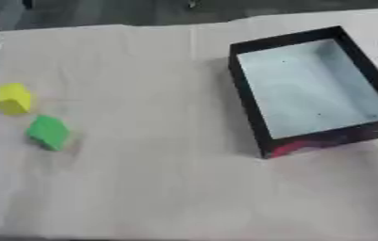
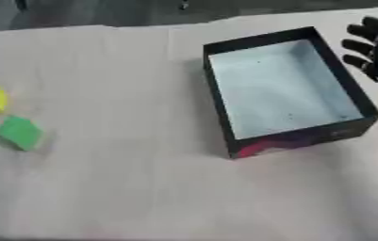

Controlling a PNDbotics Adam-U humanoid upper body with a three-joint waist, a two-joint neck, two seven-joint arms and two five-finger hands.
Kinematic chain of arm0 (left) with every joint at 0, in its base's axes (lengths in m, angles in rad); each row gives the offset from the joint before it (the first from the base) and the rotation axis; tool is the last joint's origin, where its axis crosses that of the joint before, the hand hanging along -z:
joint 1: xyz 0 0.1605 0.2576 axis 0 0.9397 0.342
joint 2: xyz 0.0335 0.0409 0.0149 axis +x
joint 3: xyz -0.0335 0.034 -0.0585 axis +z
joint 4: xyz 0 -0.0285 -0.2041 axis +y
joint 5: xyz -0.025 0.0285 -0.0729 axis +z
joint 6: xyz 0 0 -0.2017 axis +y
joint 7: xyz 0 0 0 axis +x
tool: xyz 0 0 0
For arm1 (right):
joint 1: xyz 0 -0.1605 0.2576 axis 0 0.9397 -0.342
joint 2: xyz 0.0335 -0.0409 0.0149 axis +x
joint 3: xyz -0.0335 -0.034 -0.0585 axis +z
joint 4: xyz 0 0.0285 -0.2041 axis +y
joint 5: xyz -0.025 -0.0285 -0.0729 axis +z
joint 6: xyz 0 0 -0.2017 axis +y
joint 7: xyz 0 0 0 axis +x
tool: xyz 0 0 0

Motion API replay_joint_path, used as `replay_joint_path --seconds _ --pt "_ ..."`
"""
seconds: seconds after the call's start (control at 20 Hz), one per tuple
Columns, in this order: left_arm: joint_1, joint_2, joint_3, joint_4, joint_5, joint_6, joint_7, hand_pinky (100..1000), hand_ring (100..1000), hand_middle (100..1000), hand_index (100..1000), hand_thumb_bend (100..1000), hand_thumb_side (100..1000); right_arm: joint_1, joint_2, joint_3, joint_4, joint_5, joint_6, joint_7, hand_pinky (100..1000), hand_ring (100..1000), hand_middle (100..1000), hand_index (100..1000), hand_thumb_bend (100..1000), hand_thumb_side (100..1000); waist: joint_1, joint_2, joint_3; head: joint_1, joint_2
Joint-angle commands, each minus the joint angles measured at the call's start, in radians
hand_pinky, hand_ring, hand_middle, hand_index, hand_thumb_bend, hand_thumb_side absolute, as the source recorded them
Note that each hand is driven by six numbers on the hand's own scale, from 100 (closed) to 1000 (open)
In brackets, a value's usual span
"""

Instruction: Pick up the objects with one hand, pass them to the other hand, and then place them into the box on the other side of the table.

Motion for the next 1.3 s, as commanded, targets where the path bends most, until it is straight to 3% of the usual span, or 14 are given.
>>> replay_joint_path --seconds 0.05,0.5,0.95,1.3 --pt "-0.043 0.112 -0.017 0.018 -0.039 -0.001 -0.032 865 811 749 823 321 520 -0.004 -0.041 -0.012 -0.015 -0.006 -0.004 -0.004 1000 1000 982 1000 100 448 0.015 -0.072 0.002 -0.008 0.002" --pt "-0.189 0.346 -0.14 0.214 -0.171 -0.004 -0.173 886 846 784 859 470 438 0.015 -0.081 -0.011 -0.019 -0.024 -0.032 -0.01 1000 1000 980 1000 100 427 0.026 -0.079 0.009 0.015 -0.011" --pt "-0.234 0.575 -0.217 0.419 -0.22 -0.116 -0.315 900 872 813 876 608 365 0.015 -0.103 -0.001 -0.015 -0.042 -0.068 -0.005 1000 1000 978 1000 100 413 0.022 -0.076 -0.007 0.097 -0.036" --pt "-0.237 0.634 -0.23 0.513 -0.282 -0.183 -0.43 911 889 824 869 726 286 0.016 -0.118 0.005 -0.01 -0.048 -0.089 -0.001 1000 1000 978 1000 100 404 0.022 -0.075 -0.008 0.13 -0.032"
